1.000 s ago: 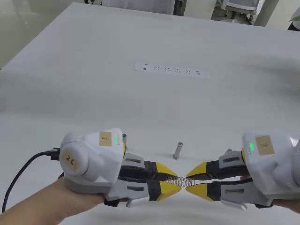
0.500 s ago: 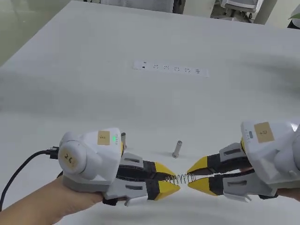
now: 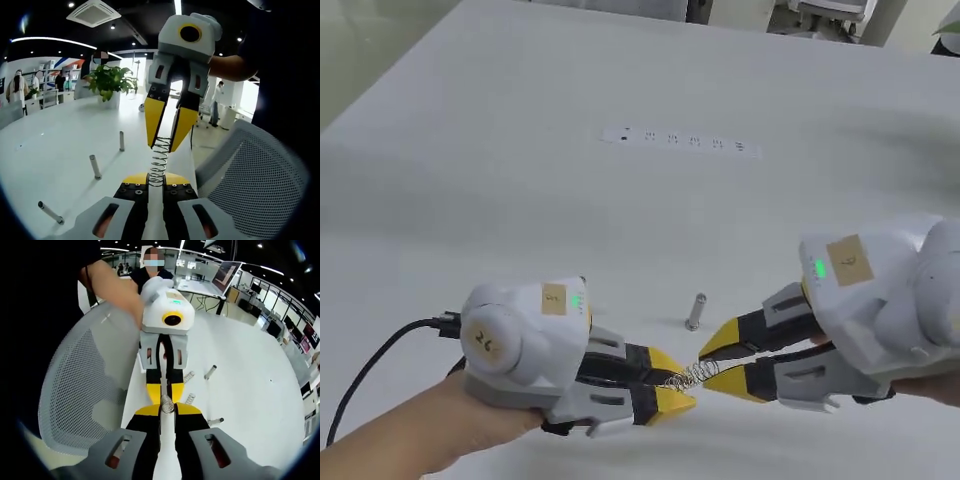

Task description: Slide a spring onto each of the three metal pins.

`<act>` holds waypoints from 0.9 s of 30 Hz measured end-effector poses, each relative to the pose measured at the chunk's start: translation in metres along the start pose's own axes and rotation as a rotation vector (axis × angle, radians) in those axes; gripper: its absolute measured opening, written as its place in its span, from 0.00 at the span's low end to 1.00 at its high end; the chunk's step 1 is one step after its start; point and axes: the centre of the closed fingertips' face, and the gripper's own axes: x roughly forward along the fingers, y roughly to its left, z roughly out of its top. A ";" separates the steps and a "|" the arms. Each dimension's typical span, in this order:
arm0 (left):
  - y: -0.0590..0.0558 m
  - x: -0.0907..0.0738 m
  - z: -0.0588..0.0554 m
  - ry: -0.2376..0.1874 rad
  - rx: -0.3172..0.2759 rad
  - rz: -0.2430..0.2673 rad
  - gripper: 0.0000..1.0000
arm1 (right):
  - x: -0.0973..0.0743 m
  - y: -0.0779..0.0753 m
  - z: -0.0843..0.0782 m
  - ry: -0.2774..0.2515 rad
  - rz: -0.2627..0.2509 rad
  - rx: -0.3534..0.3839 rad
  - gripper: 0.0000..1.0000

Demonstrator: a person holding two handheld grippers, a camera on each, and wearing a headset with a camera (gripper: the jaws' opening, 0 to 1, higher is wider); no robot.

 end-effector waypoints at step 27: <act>-0.004 0.009 -0.007 0.040 0.031 -0.008 0.02 | 0.009 0.006 -0.006 0.138 0.037 -0.050 0.07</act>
